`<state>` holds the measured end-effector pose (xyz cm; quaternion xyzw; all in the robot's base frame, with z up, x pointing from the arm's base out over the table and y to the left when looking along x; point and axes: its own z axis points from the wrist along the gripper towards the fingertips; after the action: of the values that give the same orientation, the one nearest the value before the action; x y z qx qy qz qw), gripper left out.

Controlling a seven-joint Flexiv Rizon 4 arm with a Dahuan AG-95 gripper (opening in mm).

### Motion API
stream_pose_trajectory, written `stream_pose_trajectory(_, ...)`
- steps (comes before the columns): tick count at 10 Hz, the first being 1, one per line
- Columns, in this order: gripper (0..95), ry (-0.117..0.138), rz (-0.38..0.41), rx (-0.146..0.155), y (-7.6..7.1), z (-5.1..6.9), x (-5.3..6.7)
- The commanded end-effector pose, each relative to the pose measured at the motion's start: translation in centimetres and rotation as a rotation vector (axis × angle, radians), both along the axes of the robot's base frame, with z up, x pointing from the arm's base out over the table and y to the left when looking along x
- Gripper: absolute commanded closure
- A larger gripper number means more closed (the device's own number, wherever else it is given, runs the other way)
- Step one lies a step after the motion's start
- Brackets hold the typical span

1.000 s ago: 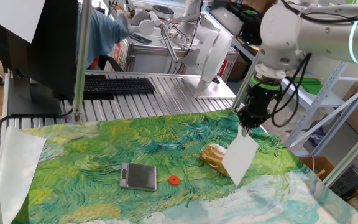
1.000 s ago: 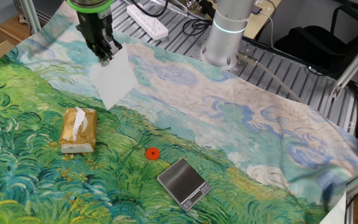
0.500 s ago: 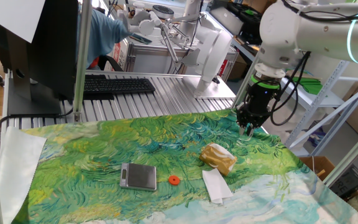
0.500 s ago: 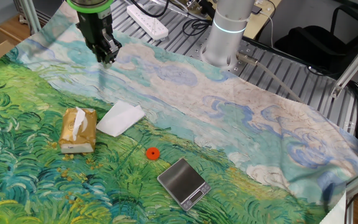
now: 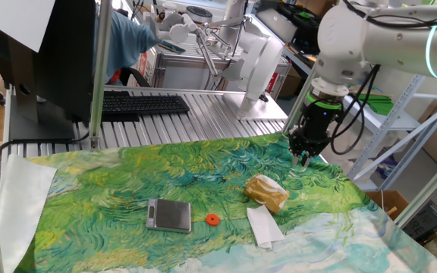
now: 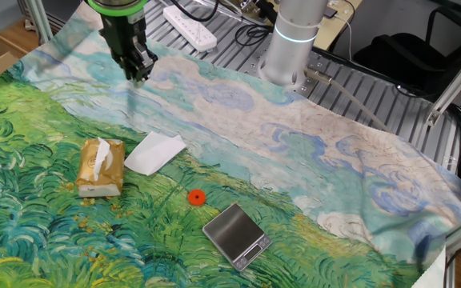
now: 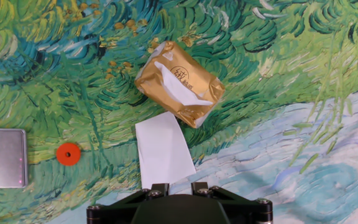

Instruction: Pull out a napkin

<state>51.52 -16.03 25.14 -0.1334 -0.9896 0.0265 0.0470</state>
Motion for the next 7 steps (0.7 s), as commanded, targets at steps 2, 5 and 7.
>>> stream_pose_trajectory(2, 76.0, -0.003, -0.031, -0.003, -0.02, -0.02, -0.03)
stream_pose_trajectory(5, 76.0, -0.006, -0.103, -0.010, -0.03, -0.02, -0.03)
stream_pose_trajectory(7, 76.0, -0.009, -0.180, -0.017, -0.03, -0.02, -0.03)
